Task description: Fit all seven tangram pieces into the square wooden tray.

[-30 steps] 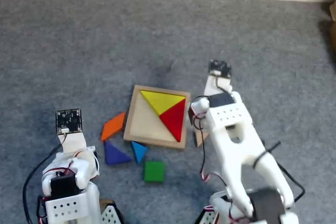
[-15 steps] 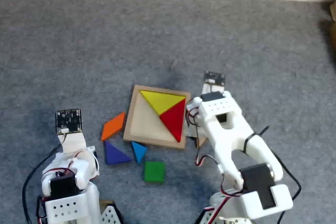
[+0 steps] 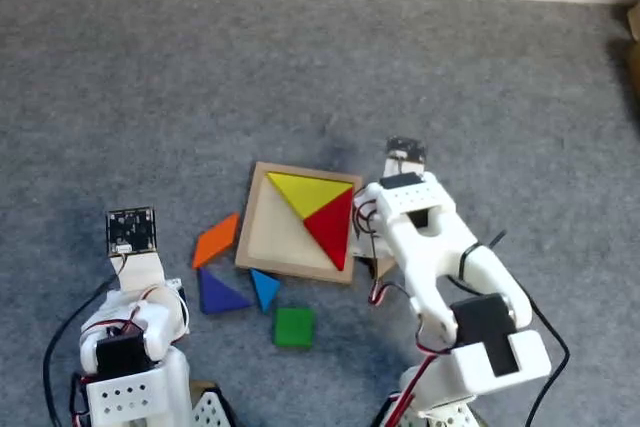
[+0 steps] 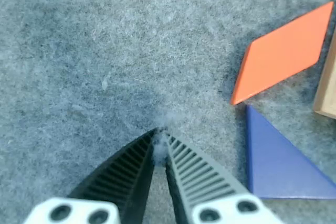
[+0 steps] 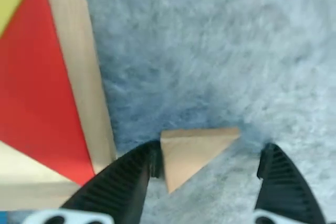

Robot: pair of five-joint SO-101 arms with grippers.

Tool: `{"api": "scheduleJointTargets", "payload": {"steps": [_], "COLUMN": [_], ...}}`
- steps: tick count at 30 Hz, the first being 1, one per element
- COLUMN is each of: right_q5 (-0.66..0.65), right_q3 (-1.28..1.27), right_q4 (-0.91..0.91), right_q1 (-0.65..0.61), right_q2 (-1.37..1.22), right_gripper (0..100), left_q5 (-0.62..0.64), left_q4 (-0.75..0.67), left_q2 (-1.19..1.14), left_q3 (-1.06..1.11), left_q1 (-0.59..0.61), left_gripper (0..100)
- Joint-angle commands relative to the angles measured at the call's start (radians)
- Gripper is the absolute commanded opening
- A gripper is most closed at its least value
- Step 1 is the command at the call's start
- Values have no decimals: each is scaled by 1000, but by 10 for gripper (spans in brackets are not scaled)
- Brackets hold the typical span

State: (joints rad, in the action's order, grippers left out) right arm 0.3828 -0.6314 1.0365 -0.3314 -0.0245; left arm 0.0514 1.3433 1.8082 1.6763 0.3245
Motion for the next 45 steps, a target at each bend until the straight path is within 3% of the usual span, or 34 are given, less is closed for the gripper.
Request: {"api": "scheduleJointTargets", "payload": {"steps": [1,4,10,14,19,38,45], "right_q5": [-110,-247,-382,-520,-600,-615,-617], "right_q3": [148,206,234,229,229,-2,10], "right_q4": [41,61,62,65,53,30,200], "right_q1": [54,84,140,127,93,102,97], "right_q2": [8,5,8,10,1,10,18], "right_gripper": [293,293,293,293,293,293,293], "left_q5": [8,8,8,8,8,8,8], "left_q4": [6,6,6,6,6,6,6], "left_q2": [7,7,7,7,7,7,7], "left_q3": [19,19,19,19,19,19,19], "left_q1": [8,8,8,8,8,8,8], "left_gripper": [8,8,8,8,8,8,8]}}
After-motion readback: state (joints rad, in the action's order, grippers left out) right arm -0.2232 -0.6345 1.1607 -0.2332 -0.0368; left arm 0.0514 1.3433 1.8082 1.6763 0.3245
